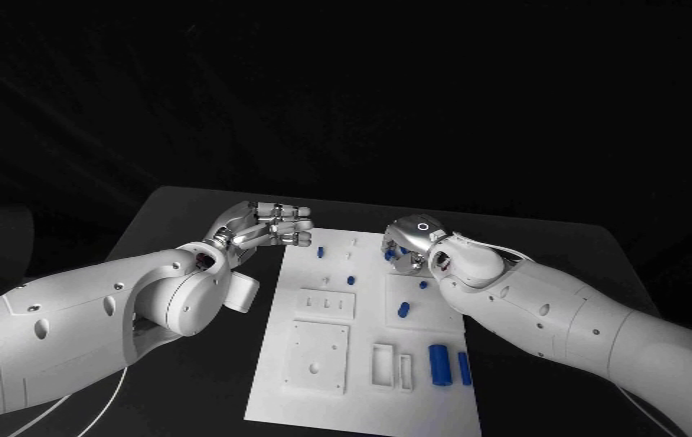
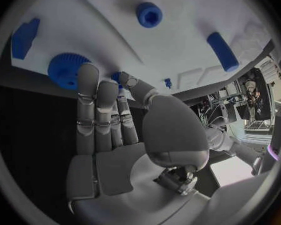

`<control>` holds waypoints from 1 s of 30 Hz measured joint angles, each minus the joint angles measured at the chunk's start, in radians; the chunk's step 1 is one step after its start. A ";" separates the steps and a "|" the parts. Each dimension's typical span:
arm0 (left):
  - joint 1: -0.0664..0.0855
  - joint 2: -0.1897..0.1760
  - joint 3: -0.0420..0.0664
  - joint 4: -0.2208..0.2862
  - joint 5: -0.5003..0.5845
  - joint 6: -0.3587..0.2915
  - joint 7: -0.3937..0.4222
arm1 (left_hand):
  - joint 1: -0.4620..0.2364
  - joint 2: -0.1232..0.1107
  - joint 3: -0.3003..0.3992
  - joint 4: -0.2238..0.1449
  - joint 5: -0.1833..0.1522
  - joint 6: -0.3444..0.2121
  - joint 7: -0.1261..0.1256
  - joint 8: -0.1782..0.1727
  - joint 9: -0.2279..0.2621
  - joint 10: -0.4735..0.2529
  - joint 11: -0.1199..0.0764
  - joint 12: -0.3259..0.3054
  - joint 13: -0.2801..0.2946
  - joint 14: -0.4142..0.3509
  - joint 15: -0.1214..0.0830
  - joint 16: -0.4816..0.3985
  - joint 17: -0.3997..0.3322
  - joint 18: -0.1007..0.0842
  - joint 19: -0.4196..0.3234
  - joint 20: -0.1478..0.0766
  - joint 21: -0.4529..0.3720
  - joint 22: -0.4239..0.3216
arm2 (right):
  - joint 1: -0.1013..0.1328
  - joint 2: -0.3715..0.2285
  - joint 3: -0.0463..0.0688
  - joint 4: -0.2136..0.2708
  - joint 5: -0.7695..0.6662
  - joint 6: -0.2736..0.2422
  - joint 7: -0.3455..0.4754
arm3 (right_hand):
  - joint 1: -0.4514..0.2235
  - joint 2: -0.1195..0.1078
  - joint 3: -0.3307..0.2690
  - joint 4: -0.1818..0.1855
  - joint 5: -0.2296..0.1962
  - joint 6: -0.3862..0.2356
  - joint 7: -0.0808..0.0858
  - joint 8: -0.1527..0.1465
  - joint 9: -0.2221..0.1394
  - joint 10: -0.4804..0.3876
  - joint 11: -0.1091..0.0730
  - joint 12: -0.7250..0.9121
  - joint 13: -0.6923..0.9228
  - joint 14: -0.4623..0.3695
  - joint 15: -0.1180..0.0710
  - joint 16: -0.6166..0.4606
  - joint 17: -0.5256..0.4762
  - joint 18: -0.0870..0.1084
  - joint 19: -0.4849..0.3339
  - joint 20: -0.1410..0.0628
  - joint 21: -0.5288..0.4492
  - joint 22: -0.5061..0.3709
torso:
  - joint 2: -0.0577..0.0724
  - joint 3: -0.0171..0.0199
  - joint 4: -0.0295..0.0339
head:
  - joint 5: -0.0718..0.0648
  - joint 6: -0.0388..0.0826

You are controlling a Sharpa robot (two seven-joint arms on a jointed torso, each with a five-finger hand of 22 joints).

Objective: Assemble the parts on the task board

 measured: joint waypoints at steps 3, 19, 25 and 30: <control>0.000 0.001 0.000 0.000 0.000 0.000 -0.001 | 0.000 0.000 0.000 0.000 0.000 0.000 0.000 0.000 0.000 0.000 0.000 0.000 0.000 0.000 0.000 0.000 0.000 0.000 0.000 0.000 0.000 0.000 | 0.000 0.002 0.007 0.004 -0.003 -0.017 -0.006 | 0.004 0.004 0.003 0.000 -0.008 0.006 0.001 -0.002 0.000 0.003 -0.003 0.002 0.000 0.003 -0.003 0.000 0.004 -0.001 -0.007 0.000 0.002 0.024 | 0.001 -0.0005 0.0001 | 0.002 0.004; 0.000 0.006 0.000 -0.006 0.000 -0.001 -0.005 | 0.000 0.000 0.003 0.003 0.000 0.000 0.000 0.000 0.000 0.000 0.000 0.000 0.000 0.000 0.000 0.000 0.000 0.000 0.000 0.000 0.000 0.000 | 0.000 0.042 0.027 0.015 -0.033 -0.100 -0.072 | 0.007 0.006 0.004 -0.001 -0.012 0.012 -0.002 0.000 0.000 0.012 -0.005 0.006 0.002 0.001 -0.005 -0.004 0.013 -0.007 -0.006 0.000 -0.032 0.105 | 0.008 -0.0049 0.0013 | 0.012 0.022; 0.003 0.013 0.000 -0.008 0.000 -0.002 -0.005 | 0.000 0.000 0.003 0.003 0.000 0.001 0.001 0.000 0.000 0.000 0.000 0.000 0.000 0.000 0.000 0.000 0.000 0.000 0.000 0.000 0.000 0.000 | 0.000 0.064 0.028 0.007 -0.050 -0.119 -0.105 | 0.007 0.006 0.007 -0.001 -0.016 0.012 -0.002 0.000 0.000 0.012 -0.005 0.006 0.002 0.000 -0.007 -0.009 0.015 -0.007 -0.006 0.000 -0.051 0.132 | 0.010 -0.0055 0.0005 | 0.019 0.028; 0.006 0.019 0.000 -0.009 -0.001 -0.002 -0.006 | 0.000 0.000 0.003 0.003 0.000 0.001 0.001 0.000 0.000 0.000 0.000 0.000 0.000 0.000 0.000 0.000 0.000 0.000 0.000 0.000 0.000 0.000 | 0.001 0.083 0.028 -0.001 -0.064 -0.129 -0.127 | 0.007 0.006 0.009 0.001 -0.018 0.012 -0.002 0.000 0.000 0.012 -0.005 0.006 0.002 0.000 -0.007 -0.009 0.015 -0.008 -0.006 0.000 -0.051 0.134 | 0.012 -0.0061 0.0018 | 0.023 0.031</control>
